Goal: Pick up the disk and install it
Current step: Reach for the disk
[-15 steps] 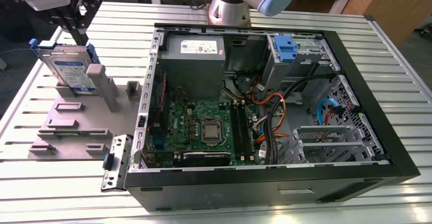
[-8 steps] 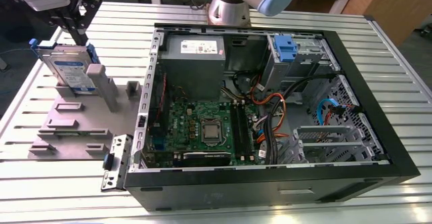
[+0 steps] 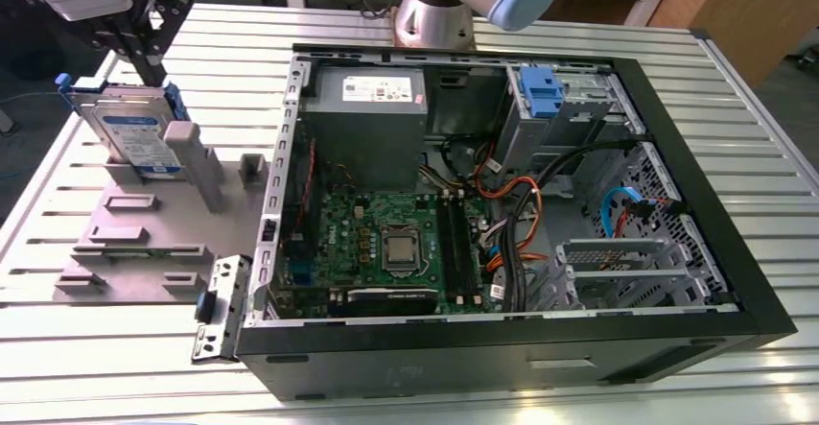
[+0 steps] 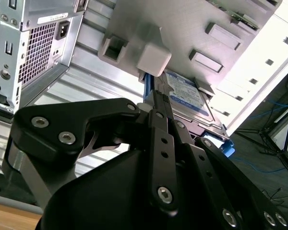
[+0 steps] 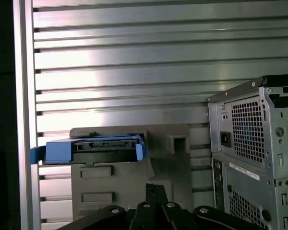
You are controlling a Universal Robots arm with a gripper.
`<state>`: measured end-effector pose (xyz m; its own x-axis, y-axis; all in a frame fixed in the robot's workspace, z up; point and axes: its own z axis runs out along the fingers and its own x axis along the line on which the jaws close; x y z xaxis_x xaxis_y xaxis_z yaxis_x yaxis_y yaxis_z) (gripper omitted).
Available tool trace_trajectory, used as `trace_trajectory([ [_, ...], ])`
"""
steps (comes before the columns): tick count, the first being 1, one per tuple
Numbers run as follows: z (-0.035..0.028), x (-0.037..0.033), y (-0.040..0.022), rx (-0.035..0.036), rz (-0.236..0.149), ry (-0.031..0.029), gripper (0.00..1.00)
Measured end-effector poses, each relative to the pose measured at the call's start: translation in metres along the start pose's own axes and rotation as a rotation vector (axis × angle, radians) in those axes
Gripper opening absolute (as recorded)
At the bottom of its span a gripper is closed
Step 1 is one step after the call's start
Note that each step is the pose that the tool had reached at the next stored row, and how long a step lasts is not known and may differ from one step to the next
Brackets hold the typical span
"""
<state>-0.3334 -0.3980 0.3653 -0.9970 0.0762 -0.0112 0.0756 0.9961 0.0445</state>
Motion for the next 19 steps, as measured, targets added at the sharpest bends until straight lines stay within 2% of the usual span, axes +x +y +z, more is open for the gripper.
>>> trace_trajectory([
  [7, 0.0016, 0.0172, 0.0005, 0.0000, 0.000, 0.0000, 0.11],
  [14, 0.0037, 0.0234, 0.0078, 0.0000, 0.000, 0.0000, 0.11],
  [19, 0.0061, 0.0286, 0.0096, 0.0000, 0.000, 0.0001, 0.11],
])
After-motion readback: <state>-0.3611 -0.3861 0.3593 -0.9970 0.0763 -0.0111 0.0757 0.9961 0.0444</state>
